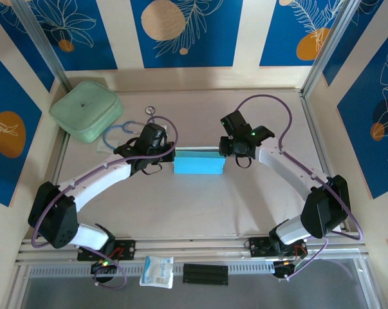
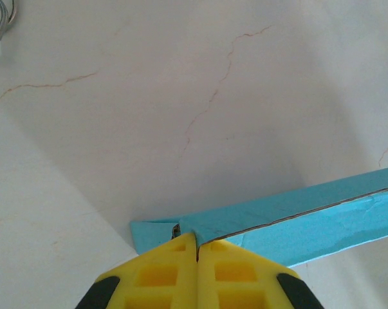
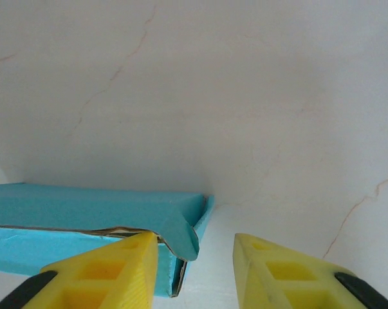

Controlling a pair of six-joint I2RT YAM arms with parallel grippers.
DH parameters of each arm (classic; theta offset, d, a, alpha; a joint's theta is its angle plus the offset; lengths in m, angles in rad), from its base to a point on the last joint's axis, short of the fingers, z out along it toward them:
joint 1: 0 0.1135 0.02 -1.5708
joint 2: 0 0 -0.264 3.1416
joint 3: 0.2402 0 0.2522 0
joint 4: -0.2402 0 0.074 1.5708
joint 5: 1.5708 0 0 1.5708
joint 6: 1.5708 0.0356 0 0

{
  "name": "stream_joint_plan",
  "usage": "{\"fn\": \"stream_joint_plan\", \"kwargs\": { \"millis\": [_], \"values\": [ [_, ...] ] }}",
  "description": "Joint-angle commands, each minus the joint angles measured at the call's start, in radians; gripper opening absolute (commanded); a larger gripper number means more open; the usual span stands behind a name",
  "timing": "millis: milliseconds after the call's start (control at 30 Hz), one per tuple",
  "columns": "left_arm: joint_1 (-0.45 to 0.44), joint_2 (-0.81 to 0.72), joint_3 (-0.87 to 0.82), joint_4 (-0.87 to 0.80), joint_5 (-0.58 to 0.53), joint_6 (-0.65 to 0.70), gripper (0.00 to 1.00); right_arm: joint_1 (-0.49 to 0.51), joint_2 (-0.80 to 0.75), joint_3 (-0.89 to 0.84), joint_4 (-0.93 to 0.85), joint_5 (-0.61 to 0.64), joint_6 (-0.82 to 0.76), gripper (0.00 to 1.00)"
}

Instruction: Fold the paper box

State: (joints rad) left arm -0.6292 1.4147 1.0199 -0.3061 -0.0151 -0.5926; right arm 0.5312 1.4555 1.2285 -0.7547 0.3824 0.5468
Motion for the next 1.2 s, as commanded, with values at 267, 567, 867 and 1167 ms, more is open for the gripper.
{"fn": "stream_joint_plan", "kwargs": {
  "millis": [267, 567, 867, 1167],
  "values": [
    [-0.010, 0.010, 0.025, -0.014, 0.025, 0.026, 0.02, -0.098, -0.065, 0.003, 0.060, -0.267, -0.200, 0.32],
    [-0.011, 0.015, 0.038, -0.024, 0.022, 0.028, 0.02, -0.120, -0.063, -0.028, 0.064, -0.338, -0.221, 0.28],
    [-0.012, 0.015, 0.042, -0.026, 0.025, 0.027, 0.02, -0.130, -0.073, -0.069, 0.067, -0.331, -0.243, 0.38],
    [-0.012, 0.011, 0.041, -0.030, 0.020, 0.027, 0.02, -0.141, -0.036, -0.064, 0.091, -0.330, -0.231, 0.23]
  ]
}}
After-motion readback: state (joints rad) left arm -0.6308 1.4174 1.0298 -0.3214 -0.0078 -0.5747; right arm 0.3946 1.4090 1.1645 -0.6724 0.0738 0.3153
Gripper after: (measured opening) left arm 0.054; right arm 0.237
